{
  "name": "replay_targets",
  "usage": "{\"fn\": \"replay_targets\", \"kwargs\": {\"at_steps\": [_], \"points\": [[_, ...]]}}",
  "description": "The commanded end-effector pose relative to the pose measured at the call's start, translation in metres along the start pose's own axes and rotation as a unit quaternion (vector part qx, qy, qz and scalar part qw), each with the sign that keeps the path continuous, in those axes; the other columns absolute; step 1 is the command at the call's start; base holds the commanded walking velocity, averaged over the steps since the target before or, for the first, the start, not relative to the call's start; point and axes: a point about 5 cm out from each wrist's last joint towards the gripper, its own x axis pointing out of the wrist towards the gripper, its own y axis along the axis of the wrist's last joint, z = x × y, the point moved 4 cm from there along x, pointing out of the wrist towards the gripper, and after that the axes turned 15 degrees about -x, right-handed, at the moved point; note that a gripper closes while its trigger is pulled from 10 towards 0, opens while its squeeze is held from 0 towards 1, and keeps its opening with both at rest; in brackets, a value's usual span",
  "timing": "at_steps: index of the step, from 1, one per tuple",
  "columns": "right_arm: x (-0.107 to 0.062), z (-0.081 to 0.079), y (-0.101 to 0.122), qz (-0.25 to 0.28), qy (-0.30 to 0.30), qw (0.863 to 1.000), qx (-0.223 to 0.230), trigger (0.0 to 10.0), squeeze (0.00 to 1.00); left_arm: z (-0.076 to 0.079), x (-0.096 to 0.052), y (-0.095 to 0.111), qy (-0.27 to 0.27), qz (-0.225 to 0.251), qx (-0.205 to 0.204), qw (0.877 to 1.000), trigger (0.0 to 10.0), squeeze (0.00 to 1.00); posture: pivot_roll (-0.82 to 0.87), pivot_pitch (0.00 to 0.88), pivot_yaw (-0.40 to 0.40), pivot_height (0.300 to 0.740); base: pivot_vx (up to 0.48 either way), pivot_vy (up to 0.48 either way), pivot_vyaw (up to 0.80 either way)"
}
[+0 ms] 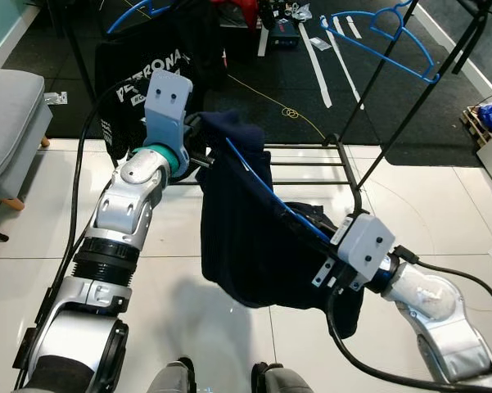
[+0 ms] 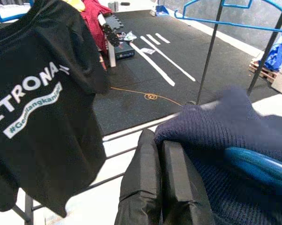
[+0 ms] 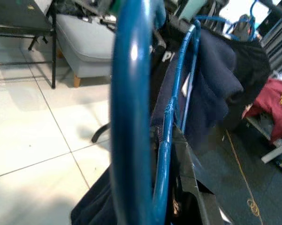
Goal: Hang hanger
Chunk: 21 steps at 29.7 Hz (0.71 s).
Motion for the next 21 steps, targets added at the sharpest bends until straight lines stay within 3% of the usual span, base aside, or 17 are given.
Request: {"fn": "replay_targets", "kwargs": {"at_steps": [1,3,7,10,13,15,17,18,19,21], "points": [[-0.007,-0.009,-0.002,-0.005,0.02,1.0,0.003,10.0,0.0,-0.017,-0.001,0.016,0.034,0.028,0.013,0.999,0.0,0.0,-0.11,0.112,-0.01,0.74,0.0,0.0,0.0],[-0.007,-0.009,-0.002,-0.005,0.02,1.0,0.003,10.0,0.0,-0.017,-0.001,0.016,0.034,0.028,0.013,0.999,0.0,0.0,-0.11,0.112,-0.01,0.74,0.0,0.0,0.0],[-0.012,-0.024,0.003,0.019,0.05,0.999,-0.003,10.0,0.0,-0.019,0.002,0.016,0.034,0.026,0.015,0.999,0.0,0.0,-0.1,0.114,-0.01,0.74,0.0,0.0,0.0],[-0.012,-0.024,0.006,0.026,0.048,0.998,-0.005,10.0,0.0,-0.019,0.004,0.014,0.031,0.021,0.016,0.999,0.0,0.0,-0.1,0.114,-0.01,0.74,0.0,0.0,0.0],[-0.008,-0.013,0.008,0.028,0.014,1.0,-0.001,10.0,0.0,-0.015,0.005,0.008,0.02,0.01,0.016,1.0,0.0,0.0,-0.1,0.114,-0.007,0.74,0.0,0.0,0.0],[-0.002,0.025,0.006,0.017,-0.089,0.996,-0.019,10.0,0.0,0.016,-0.001,-0.002,-0.065,-0.001,-0.001,0.998,0.0,0.0,-0.1,0.117,-0.001,0.74,0.0,0.0,0.0],[0.0,0.049,0.005,0.015,-0.151,0.988,-0.018,10.0,0.0,0.047,-0.012,-0.007,-0.146,-0.003,-0.027,0.989,0.0,0.0,-0.1,0.115,0.0,0.74,0.0,0.0,0.0],[0.0,0.049,0.005,0.015,-0.151,0.988,-0.018,10.0,0.0,0.047,-0.012,-0.007,-0.146,-0.003,-0.027,0.989,0.0,0.0,-0.1,0.115,0.0,0.74,0.0,0.0,0.0],[0.001,0.056,0.005,0.018,-0.167,0.986,-0.011,10.0,0.0,0.059,-0.018,-0.009,-0.175,-0.003,-0.037,0.984,0.0,0.0,-0.1,0.116,0.0,0.74,0.0,0.0,0.0],[0.001,0.056,0.005,0.018,-0.167,0.986,-0.011,10.0,0.0,0.059,-0.018,-0.009,-0.175,-0.003,-0.037,0.984,0.0,0.0,-0.1,0.116,0.0,0.74,0.0,0.0,0.0]]}}
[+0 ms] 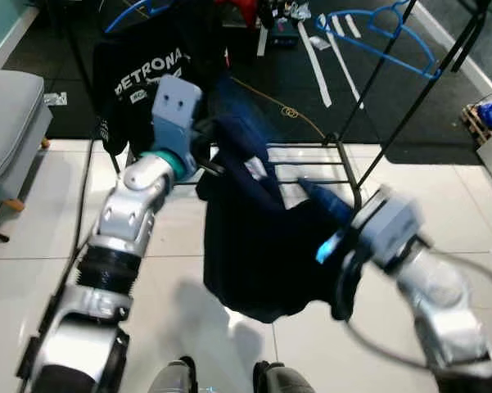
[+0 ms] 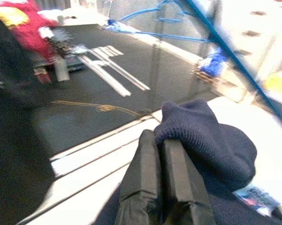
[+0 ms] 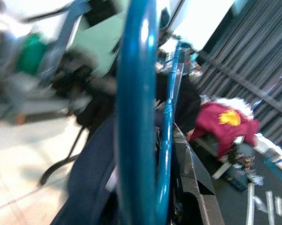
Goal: Hang hanger
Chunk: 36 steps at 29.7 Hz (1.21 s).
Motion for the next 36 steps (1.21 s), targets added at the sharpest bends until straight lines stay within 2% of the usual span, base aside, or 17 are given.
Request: {"fn": "replay_targets", "kwargs": {"at_steps": [1,2,3,4,5,6,8,10,11,13,14,17,20,21,29,35,36], "points": [[-0.003,0.004,-0.007,-0.015,-0.019,1.0,0.019,10.0,0.0,0.018,-0.002,-0.001,-0.044,0.0,-0.007,0.999,0.0,0.0,-0.1,0.116,0.0,0.74,0.0,0.0,0.0],[-0.003,0.004,-0.007,-0.015,-0.019,1.0,0.019,10.0,0.0,0.018,-0.002,-0.001,-0.044,0.0,-0.007,0.999,0.0,0.0,-0.1,0.116,0.0,0.74,0.0,0.0,0.0],[0.002,0.012,-0.01,-0.015,-0.041,0.999,0.029,10.0,0.0,0.038,-0.007,-0.006,-0.083,-0.004,-0.014,0.996,0.0,0.0,-0.1,0.117,0.0,0.74,0.0,0.0,0.0],[0.002,0.012,-0.01,-0.015,-0.041,0.999,0.029,10.0,0.0,0.038,-0.007,-0.006,-0.083,-0.004,-0.014,0.996,0.0,0.0,-0.1,0.117,0.0,0.74,0.0,0.0,0.0],[0.005,0.017,-0.012,-0.017,-0.058,0.998,0.037,10.0,0.0,0.053,-0.011,-0.01,-0.111,-0.006,-0.019,0.994,0.0,0.0,-0.09,0.116,-0.001,0.74,0.0,0.0,0.0],[0.005,0.017,-0.012,-0.017,-0.058,0.998,0.037,10.0,0.0,0.053,-0.011,-0.01,-0.111,-0.006,-0.019,0.994,0.0,0.0,-0.09,0.116,-0.001,0.74,0.0,0.0,0.0],[0.011,0.025,-0.021,-0.036,-0.082,0.995,0.045,10.0,0.0,0.081,-0.019,-0.007,-0.161,0.006,-0.037,0.986,0.0,0.0,-0.09,0.115,-0.003,0.74,0.0,0.0,0.0],[0.011,0.025,-0.021,-0.036,-0.082,0.995,0.045,10.0,0.0,0.081,-0.019,-0.007,-0.161,0.006,-0.037,0.986,0.0,0.0,-0.09,0.115,-0.003,0.74,0.0,0.0,0.0],[0.013,0.03,-0.027,-0.048,-0.093,0.994,0.042,10.0,0.0,0.093,-0.022,-0.003,-0.187,0.015,-0.044,0.981,0.0,0.0,-0.09,0.111,-0.003,0.74,0.0,0.0,0.0],[0.017,0.049,-0.038,-0.067,-0.146,0.986,0.036,10.0,0.0,0.115,-0.032,0.004,-0.237,0.024,-0.058,0.97,0.0,0.0,-0.08,0.108,-0.004,0.74,0.0,0.0,0.0],[0.017,0.049,-0.038,-0.067,-0.146,0.986,0.036,10.0,0.0,0.115,-0.032,0.004,-0.237,0.024,-0.058,0.97,0.0,0.0,-0.08,0.108,-0.004,0.74,0.0,0.0,0.0],[0.025,0.08,-0.044,-0.069,-0.204,0.976,0.033,10.0,0.0,0.131,-0.044,0.0,-0.281,0.007,-0.062,0.958,0.0,0.0,-0.08,0.101,0.0,0.74,0.0,0.0,0.0],[0.028,0.091,-0.047,-0.071,-0.218,0.973,0.034,10.0,0.0,0.133,-0.049,-0.003,-0.288,-0.001,-0.062,0.956,0.0,0.0,-0.08,0.101,0.0,0.74,0.0,0.0,0.0],[0.032,0.111,-0.054,-0.08,-0.241,0.966,0.042,10.0,0.0,0.135,-0.056,-0.009,-0.301,-0.016,-0.059,0.952,0.0,0.0,-0.08,0.098,0.0,0.74,0.0,0.0,0.0],[0.035,0.128,-0.078,-0.133,-0.248,0.959,0.018,10.0,0.0,0.141,-0.061,-0.012,-0.309,-0.03,-0.05,0.949,0.0,0.0,-0.08,0.086,-0.011,0.74,0.0,0.0,0.0],[0.039,0.125,-0.082,-0.158,-0.234,0.958,-0.055,10.0,0.0,0.129,-0.053,-0.019,-0.252,-0.037,-0.029,0.967,0.0,0.0,-0.08,0.087,-0.013,0.74,0.0,0.0,0.0],[0.038,0.122,-0.086,-0.158,-0.249,0.955,0.0,10.0,0.0,0.12,-0.049,-0.019,-0.225,-0.035,-0.024,0.973,0.0,0.0,-0.08,0.091,-0.013,0.74,0.0,0.0,0.0]]}}
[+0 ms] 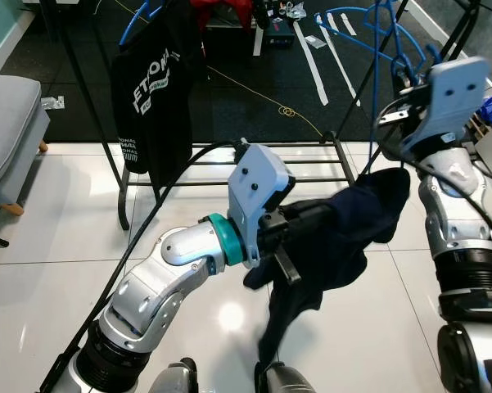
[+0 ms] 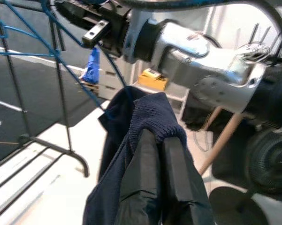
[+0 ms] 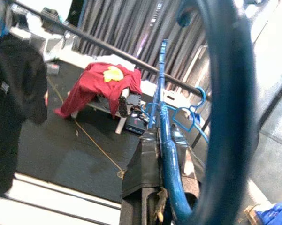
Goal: Hang hanger
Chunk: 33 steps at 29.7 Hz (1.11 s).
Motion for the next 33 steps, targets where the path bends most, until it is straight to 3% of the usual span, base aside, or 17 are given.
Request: {"fn": "replay_targets", "kwargs": {"at_steps": [1,3,4,5,6,8,9,12,13,14,17,18,22,27,29,32,33], "points": [[0.0,0.009,-0.004,-0.01,-0.036,0.999,0.022,10.0,0.0,-0.015,-0.001,0.002,0.049,0.009,0.0,0.999,0.0,0.0,-0.07,0.095,-0.014,0.74,0.0,0.0,0.0],[0.0,0.009,-0.004,-0.01,-0.036,0.999,0.022,10.0,0.0,-0.015,-0.001,0.002,0.049,0.009,0.0,0.999,0.0,0.0,-0.07,0.095,-0.014,0.74,0.0,0.0,0.0],[-0.001,0.021,-0.015,-0.04,-0.101,0.982,0.154,10.0,0.0,-0.03,-0.004,0.009,0.098,0.034,-0.002,0.995,0.0,0.0,-0.07,0.098,-0.016,0.74,0.0,0.0,0.0],[-0.004,0.03,-0.023,-0.053,-0.143,0.969,0.193,10.0,0.0,-0.043,-0.008,0.017,0.143,0.059,-0.01,0.988,0.0,0.0,-0.07,0.098,-0.016,0.74,0.0,0.0,0.0],[-0.007,0.04,-0.018,-0.038,-0.165,0.976,0.138,10.0,0.0,-0.063,-0.016,0.025,0.205,0.087,-0.016,0.975,0.0,0.0,-0.07,0.101,-0.014,0.74,0.0,0.0,0.0],[-0.009,0.044,-0.012,-0.022,-0.17,0.981,0.093,10.0,0.0,-0.075,-0.021,0.03,0.244,0.103,-0.02,0.964,0.0,0.0,-0.07,0.101,-0.014,0.74,0.0,0.0,0.0],[-0.009,0.039,0.02,0.061,-0.135,0.985,-0.091,10.0,0.0,-0.093,-0.03,0.026,0.305,0.093,-0.028,0.947,0.0,0.0,-0.07,0.102,-0.018,0.74,0.0,0.0,0.0],[-0.012,0.022,0.045,0.135,-0.109,0.975,-0.136,10.0,0.0,-0.088,-0.02,0.0,0.277,0.021,-0.036,0.96,0.0,0.0,-0.07,0.102,-0.017,0.74,0.0,0.0,0.0],[-0.013,0.004,0.055,0.165,-0.08,0.975,-0.126,10.0,0.0,-0.078,-0.012,-0.018,0.241,-0.021,-0.051,0.969,0.0,0.0,-0.07,0.101,-0.016,0.74,0.0,0.0,0.0],[-0.013,0.004,0.055,0.165,-0.08,0.975,-0.126,10.0,0.0,-0.078,-0.012,-0.018,0.241,-0.021,-0.051,0.969,0.0,0.0,-0.07,0.101,-0.016,0.74,0.0,0.0,0.0],[-0.017,-0.044,0.075,0.22,0.004,0.969,-0.113,10.0,0.0,-0.062,0.003,-0.046,0.191,-0.08,-0.061,0.976,0.0,0.0,-0.07,0.101,-0.013,0.74,0.0,0.0,0.0],[-0.017,-0.044,0.075,0.22,0.004,0.969,-0.113,10.0,0.0,-0.062,0.003,-0.046,0.191,-0.08,-0.061,0.976,0.0,0.0,-0.07,0.101,-0.013,0.74,0.0,0.0,0.0],[-0.033,-0.101,0.095,0.283,0.096,0.945,-0.132,10.0,0.0,-0.031,0.027,-0.044,0.117,-0.083,-0.084,0.986,0.0,0.0,-0.07,0.099,-0.01,0.74,0.0,0.0,0.0],[-0.041,-0.116,0.1,0.31,0.116,0.931,-0.152,10.0,0.0,-0.023,0.033,-0.036,0.108,-0.053,-0.137,0.983,0.0,0.0,-0.07,0.099,-0.009,0.74,0.0,0.0,0.0],[-0.044,-0.122,0.101,0.322,0.125,0.923,-0.168,10.0,0.0,-0.023,0.036,-0.024,0.112,-0.016,-0.198,0.974,0.0,0.0,-0.07,0.1,-0.013,0.74,0.0,0.0,0.0],[-0.043,-0.121,0.1,0.315,0.124,0.926,-0.166,10.0,0.0,-0.023,0.035,-0.02,0.114,-0.008,-0.206,0.972,0.0,0.0,-0.07,0.1,-0.013,0.74,0.0,0.0,0.0],[-0.034,-0.115,0.093,0.283,0.108,0.941,-0.15,10.0,0.0,-0.024,0.035,-0.019,0.114,-0.008,-0.204,0.972,0.0,0.0,-0.07,0.101,-0.014,0.74,0.0,0.0,0.0]]}}
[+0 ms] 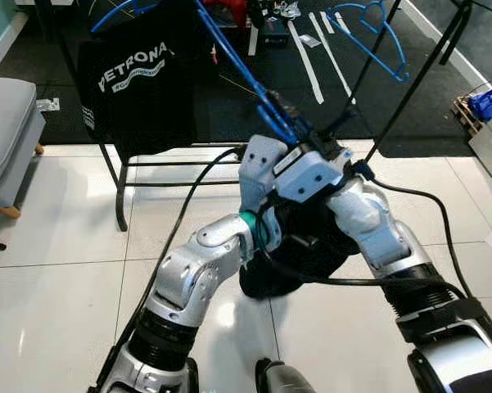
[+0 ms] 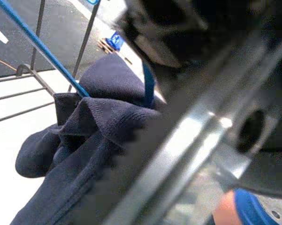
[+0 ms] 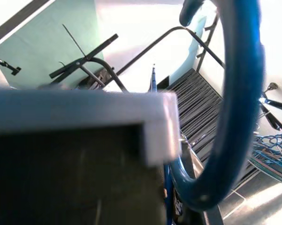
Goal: Hang hanger
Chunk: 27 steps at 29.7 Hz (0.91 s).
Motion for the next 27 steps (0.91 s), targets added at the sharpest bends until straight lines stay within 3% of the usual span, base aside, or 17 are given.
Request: {"fn": "replay_targets", "kwargs": {"at_steps": [1,5,8,10,12,13,14,16,17,18,19,21,22,23,24,26,27], "points": [[-0.001,0.009,-0.016,-0.048,-0.028,0.998,0.022,10.0,0.0,0.006,-0.001,0.004,-0.01,0.004,0.002,1.0,0.0,0.0,-0.07,0.101,-0.014,0.74,0.0,0.0,0.0],[0.004,0.033,-0.038,-0.108,-0.098,0.987,0.064,10.0,0.0,0.01,0.0,0.003,-0.017,0.003,0.007,1.0,0.0,0.0,-0.07,0.103,-0.016,0.74,0.0,0.0,0.0],[0.013,0.077,-0.05,-0.13,-0.195,0.97,0.067,10.0,0.0,0.028,0.007,-0.008,-0.032,-0.017,0.079,0.996,0.0,0.0,-0.07,0.105,-0.015,0.74,0.0,0.0,0.0],[0.015,0.091,-0.051,-0.129,-0.238,0.957,0.099,10.0,0.0,0.033,0.009,-0.014,-0.037,-0.031,0.106,0.993,0.0,0.0,-0.07,0.108,-0.021,0.74,0.0,0.0,0.0],[0.015,0.091,-0.051,-0.129,-0.238,0.957,0.099,10.0,0.0,0.033,0.009,-0.014,-0.037,-0.031,0.106,0.993,0.0,0.0,-0.07,0.108,-0.021,0.74,0.0,0.0,0.0],[0.015,0.105,-0.056,-0.132,-0.29,0.934,0.159,10.0,0.0,0.034,0.011,-0.019,-0.039,-0.046,0.136,0.989,0.0,0.0,-0.07,0.111,-0.025,0.74,0.0,0.0,0.0],[0.015,0.105,-0.056,-0.132,-0.29,0.934,0.159,10.0,0.0,0.034,0.011,-0.019,-0.039,-0.046,0.136,0.989,0.0,0.0,-0.07,0.111,-0.025,0.74,0.0,0.0,0.0],[0.008,0.125,-0.071,-0.147,-0.37,0.88,0.259,10.0,0.0,0.035,0.013,-0.016,-0.038,-0.049,0.162,0.985,0.0,0.0,-0.08,0.111,-0.025,0.74,0.0,0.0,0.0],[0.008,0.125,-0.071,-0.147,-0.37,0.88,0.259,10.0,0.0,0.035,0.013,-0.016,-0.038,-0.049,0.162,0.985,0.0,0.0,-0.08,0.111,-0.025,0.74,0.0,0.0,0.0],[0.002,0.128,-0.081,-0.16,-0.389,0.859,0.291,10.0,0.0,0.035,0.012,-0.007,-0.037,-0.035,0.149,0.988,0.0,0.0,-0.08,0.112,-0.023,0.74,0.0,0.0,0.0],[0.002,0.128,-0.081,-0.16,-0.389,0.859,0.291,10.0,0.0,0.035,0.012,-0.007,-0.037,-0.035,0.149,0.988,0.0,0.0,-0.08,0.112,-0.023,0.74,0.0,0.0,0.0],[-0.004,0.128,-0.088,-0.182,-0.378,0.87,0.26,10.0,0.0,0.032,0.01,0.004,-0.03,-0.017,0.129,0.991,0.0,0.0,-0.08,0.111,-0.023,0.74,0.0,0.0,0.0],[-0.003,0.125,-0.087,-0.189,-0.332,0.903,0.194,10.0,0.0,0.025,0.007,0.013,-0.018,-0.001,0.123,0.992,0.0,0.0,-0.08,0.111,-0.024,0.74,0.0,0.0,0.0],[-0.003,0.125,-0.087,-0.189,-0.332,0.903,0.194,10.0,0.0,0.025,0.007,0.013,-0.018,-0.001,0.123,0.992,0.0,0.0,-0.08,0.111,-0.024,0.74,0.0,0.0,0.0],[-0.008,0.116,-0.094,-0.212,-0.309,0.905,0.2,10.0,0.0,0.01,0.003,0.021,0.009,0.016,0.129,0.991,0.0,0.0,-0.08,0.111,-0.024,0.74,0.0,0.0,0.0],[-0.008,0.116,-0.094,-0.212,-0.309,0.905,0.2,10.0,0.0,0.01,0.003,0.021,0.009,0.016,0.129,0.991,0.0,0.0,-0.08,0.111,-0.024,0.74,0.0,0.0,0.0],[-0.023,0.108,-0.111,-0.256,-0.341,0.862,0.275,10.0,0.0,-0.006,-0.003,0.029,0.041,0.031,0.136,0.989,0.0,0.0,-0.08,0.108,-0.026,0.74,0.0,0.0,0.0]]}}
